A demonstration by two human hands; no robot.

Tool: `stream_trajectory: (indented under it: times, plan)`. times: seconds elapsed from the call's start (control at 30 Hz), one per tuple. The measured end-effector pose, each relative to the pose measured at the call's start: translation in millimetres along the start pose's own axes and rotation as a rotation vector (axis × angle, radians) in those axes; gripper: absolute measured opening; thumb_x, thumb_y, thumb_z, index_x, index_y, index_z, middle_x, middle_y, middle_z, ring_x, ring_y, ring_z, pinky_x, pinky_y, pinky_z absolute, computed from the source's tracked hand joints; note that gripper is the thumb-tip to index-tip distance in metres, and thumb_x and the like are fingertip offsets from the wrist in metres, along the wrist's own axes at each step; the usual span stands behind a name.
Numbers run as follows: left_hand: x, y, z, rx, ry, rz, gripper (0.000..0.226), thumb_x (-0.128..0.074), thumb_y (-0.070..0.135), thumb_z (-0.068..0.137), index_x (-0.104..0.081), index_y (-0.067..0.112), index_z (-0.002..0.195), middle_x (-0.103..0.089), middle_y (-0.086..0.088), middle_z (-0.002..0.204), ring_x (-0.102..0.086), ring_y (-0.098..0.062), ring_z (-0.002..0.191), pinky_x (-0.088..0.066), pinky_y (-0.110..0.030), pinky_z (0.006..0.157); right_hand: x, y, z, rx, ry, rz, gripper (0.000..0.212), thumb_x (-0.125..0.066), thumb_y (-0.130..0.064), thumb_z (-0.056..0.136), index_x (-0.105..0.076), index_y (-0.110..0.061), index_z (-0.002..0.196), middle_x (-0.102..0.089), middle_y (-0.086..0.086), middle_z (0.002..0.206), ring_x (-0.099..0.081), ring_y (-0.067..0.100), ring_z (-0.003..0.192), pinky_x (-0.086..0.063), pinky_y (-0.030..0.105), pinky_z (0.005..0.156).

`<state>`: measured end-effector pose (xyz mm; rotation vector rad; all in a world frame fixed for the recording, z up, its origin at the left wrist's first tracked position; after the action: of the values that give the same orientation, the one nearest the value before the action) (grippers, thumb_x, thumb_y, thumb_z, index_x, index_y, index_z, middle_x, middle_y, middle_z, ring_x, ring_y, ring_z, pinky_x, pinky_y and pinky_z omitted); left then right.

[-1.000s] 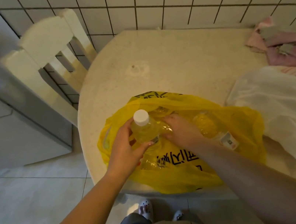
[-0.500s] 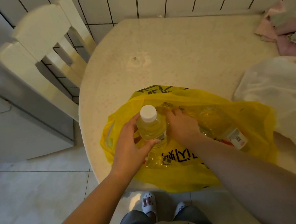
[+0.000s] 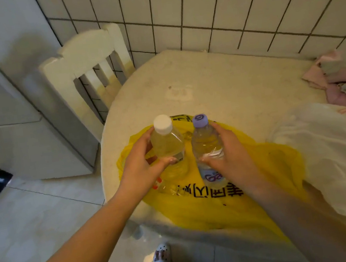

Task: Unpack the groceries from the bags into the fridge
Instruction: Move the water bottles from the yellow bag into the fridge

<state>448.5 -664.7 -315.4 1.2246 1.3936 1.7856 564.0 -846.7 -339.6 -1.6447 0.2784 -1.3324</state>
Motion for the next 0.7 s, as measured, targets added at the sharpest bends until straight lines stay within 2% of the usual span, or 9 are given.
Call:
stream_trajectory:
  times: [0.1,0.2,0.27,0.33,0.43,0.57,0.7]
  plan:
    - [14,19,-15,-0.017,0.096,-0.024,0.078,-0.079,0.017,0.071,-0.034,0.042,0.129,-0.048,0.032,0.117,-0.050,0.013,0.109,-0.048,-0.009,0.080,18,-38,-2,0.111,0.022,0.112,0.082,-0.081,-0.027,0.069,-0.037,-0.030,0.138,-0.047,-0.007,0.132,-0.046,0.009,0.122,-0.043,0.036,0.101]
    - [35,35,-35,-0.052,0.203,-0.029,0.072,-0.077,0.013,0.072,-0.037,0.036,0.127,-0.049,0.027,0.117,-0.052,0.009,0.109,-0.049,-0.010,0.077,23,-81,2,0.244,-0.022,0.238,0.077,-0.078,-0.038,0.065,-0.038,-0.051,0.129,-0.049,-0.013,0.131,-0.049,0.007,0.121,-0.047,0.041,0.097]
    - [55,42,-52,-0.059,0.272,-0.026,0.070,-0.075,0.011,0.072,-0.037,0.032,0.127,-0.050,0.024,0.116,-0.052,0.013,0.105,-0.047,-0.007,0.074,16,-107,5,0.302,-0.065,0.295,0.075,-0.074,-0.046,0.060,-0.035,-0.062,0.122,-0.049,-0.013,0.132,-0.050,0.007,0.121,-0.048,0.043,0.096]
    - [78,46,-71,-0.050,0.330,-0.013,0.070,-0.074,0.020,0.070,-0.037,0.033,0.127,-0.050,0.025,0.114,-0.052,0.016,0.103,-0.047,-0.007,0.075,4,-132,6,0.350,-0.112,0.333,0.075,-0.073,-0.046,0.058,-0.036,-0.061,0.122,-0.050,-0.011,0.132,-0.051,0.007,0.120,-0.049,0.043,0.096]
    - [115,41,-102,-0.018,0.414,0.005,0.072,-0.071,0.035,0.064,-0.038,0.038,0.127,-0.052,0.021,0.120,-0.054,0.002,0.112,-0.052,-0.021,0.086,-24,-166,3,0.416,-0.190,0.370,0.080,-0.074,-0.045,0.057,-0.038,-0.051,0.128,-0.050,-0.010,0.133,-0.052,0.008,0.120,-0.049,0.042,0.095]
    - [168,25,-148,0.029,0.558,0.035,0.078,-0.071,0.036,0.064,-0.038,0.033,0.134,-0.053,0.008,0.130,-0.053,-0.008,0.117,-0.053,-0.028,0.088,-74,-211,-12,0.512,-0.307,0.399,0.076,-0.075,-0.047,0.057,-0.037,-0.060,0.122,-0.052,-0.011,0.131,-0.053,0.008,0.118,-0.049,0.043,0.095]
    - [223,8,-193,0.056,0.677,0.026,0.074,-0.072,0.036,0.063,-0.037,0.041,0.128,-0.053,0.013,0.125,-0.054,-0.003,0.113,-0.053,-0.018,0.079,-129,-256,-33,0.572,-0.403,0.420,0.074,-0.077,-0.042,0.060,-0.039,-0.059,0.121,-0.052,-0.016,0.129,-0.054,0.008,0.118,-0.049,0.045,0.095]
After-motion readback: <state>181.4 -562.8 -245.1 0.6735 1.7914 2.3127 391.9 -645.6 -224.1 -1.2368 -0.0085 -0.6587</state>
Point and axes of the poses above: each hand's wrist, its own z-axis towards the middle knuckle, its own x-axis out of the back of the hand, y = z × x, the point moved 3 cm from there along z, towards the middle knuckle
